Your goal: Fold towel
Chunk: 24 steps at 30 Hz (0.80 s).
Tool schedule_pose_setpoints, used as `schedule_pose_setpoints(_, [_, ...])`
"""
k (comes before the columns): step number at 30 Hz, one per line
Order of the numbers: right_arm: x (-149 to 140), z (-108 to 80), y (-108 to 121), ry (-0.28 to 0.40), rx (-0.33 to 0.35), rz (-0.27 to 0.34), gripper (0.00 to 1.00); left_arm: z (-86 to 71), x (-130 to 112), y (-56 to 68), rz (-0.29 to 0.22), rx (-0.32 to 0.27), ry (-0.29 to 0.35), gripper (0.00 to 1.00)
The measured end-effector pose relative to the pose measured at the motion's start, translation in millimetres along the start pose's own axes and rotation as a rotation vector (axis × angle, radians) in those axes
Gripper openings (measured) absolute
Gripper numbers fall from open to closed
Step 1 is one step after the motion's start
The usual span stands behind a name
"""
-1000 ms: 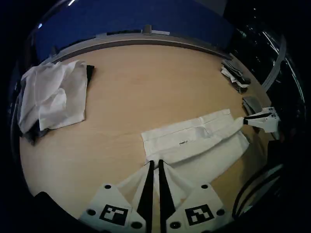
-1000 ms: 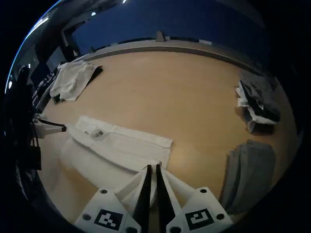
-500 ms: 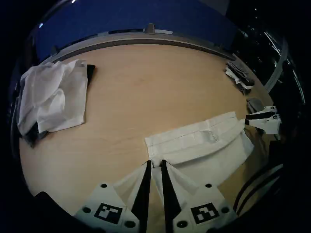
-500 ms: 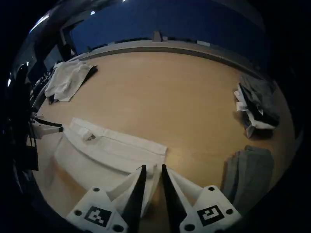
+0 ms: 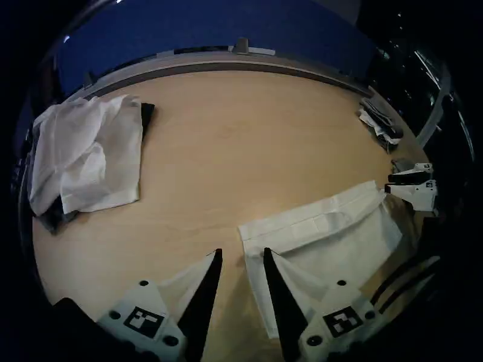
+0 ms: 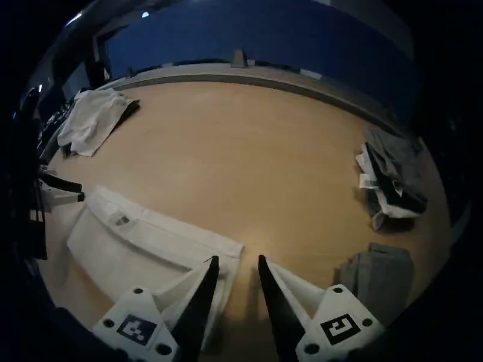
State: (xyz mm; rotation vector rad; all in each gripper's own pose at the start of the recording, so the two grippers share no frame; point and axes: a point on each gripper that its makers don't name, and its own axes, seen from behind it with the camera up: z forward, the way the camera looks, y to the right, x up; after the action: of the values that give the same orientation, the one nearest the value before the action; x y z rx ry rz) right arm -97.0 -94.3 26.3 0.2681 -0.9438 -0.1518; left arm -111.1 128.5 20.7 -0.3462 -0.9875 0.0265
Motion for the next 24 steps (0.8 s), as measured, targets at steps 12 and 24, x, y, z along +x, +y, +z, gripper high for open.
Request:
schedule_pose_setpoints(12, [27.5, -7.3, 13.2, 0.07, -0.061, -0.024, 0.79, -3.7, 10.5, -11.6, -0.035, 0.028, 0.027, 0.9])
schedule_pose_setpoints(24, [29.8, -15.8, 7.5, 0.103, -0.045, -0.027, 0.96, -21.5, 25.5, -23.7, -0.059, 0.058, 0.094, 0.92])
